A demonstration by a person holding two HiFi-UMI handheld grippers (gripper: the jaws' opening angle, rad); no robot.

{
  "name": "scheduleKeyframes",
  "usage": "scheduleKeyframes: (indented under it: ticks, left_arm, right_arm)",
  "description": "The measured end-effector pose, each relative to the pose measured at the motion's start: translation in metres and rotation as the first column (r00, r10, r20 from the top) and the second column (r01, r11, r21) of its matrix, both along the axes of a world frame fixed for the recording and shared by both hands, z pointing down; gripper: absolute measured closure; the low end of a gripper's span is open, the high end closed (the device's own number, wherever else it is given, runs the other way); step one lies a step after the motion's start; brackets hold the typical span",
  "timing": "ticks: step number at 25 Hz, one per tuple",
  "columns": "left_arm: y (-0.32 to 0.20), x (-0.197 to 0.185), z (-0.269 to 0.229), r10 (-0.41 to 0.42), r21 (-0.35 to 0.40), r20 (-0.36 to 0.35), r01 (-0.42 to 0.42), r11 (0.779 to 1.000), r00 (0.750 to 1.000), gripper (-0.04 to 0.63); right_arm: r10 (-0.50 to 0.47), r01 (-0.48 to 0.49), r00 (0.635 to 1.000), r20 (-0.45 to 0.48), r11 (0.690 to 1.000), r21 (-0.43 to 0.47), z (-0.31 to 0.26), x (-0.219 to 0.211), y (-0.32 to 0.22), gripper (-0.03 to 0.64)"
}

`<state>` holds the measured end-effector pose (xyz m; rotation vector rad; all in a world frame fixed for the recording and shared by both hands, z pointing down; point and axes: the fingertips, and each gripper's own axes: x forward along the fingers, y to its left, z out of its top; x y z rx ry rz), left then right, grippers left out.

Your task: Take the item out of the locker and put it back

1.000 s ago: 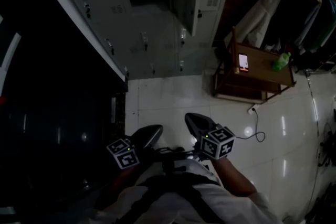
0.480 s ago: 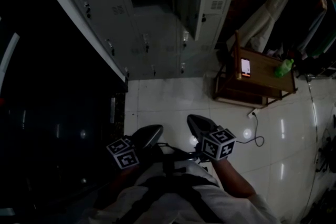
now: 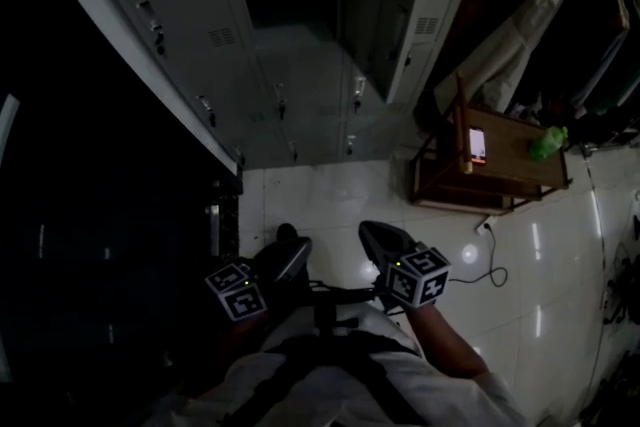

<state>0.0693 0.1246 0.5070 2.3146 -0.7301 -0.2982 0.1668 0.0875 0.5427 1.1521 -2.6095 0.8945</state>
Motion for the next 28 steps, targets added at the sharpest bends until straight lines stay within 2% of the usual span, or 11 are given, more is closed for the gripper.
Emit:
scheduleKeyframes:
  ticks: [3,10,15,22,28]
  left_arm:
    - [-0.045,-0.020,-0.006,0.040,0.005,-0.001,-0.040,0.999,0.999,0.595]
    - [-0.157,-0.080,-0.035,0.088,0.026,0.014,-0.088,0.996,0.996,0.595]
    - [-0.226,-0.125,-0.057,0.081,0.067,0.044,-0.084,0.994,0.996,0.595]
    - [-0.279,-0.162,-0.061,0.121,0.062,0.054,-0.124,0.990,0.991,0.595]
    - [-0.301,-0.163,-0.064,0.136,0.059,0.042,-0.139,0.989,0.990,0.595]
  right_arm:
    - [0.051,-0.051,0.999,0.012,0.999,0.008,-0.007,-0.019,-0.043,0.615]
    - [0.090,-0.090,0.996,0.003,0.996,0.000,-0.029,-0.081,-0.140,0.617]
    - [0.089,-0.089,0.996,-0.011,0.996,-0.021,-0.035,-0.128,-0.202,0.616]
    - [0.118,-0.117,0.993,-0.008,0.993,0.016,-0.044,-0.172,-0.267,0.616]
    - [0.139,-0.139,0.990,-0.027,0.990,0.017,-0.042,-0.173,-0.286,0.615]
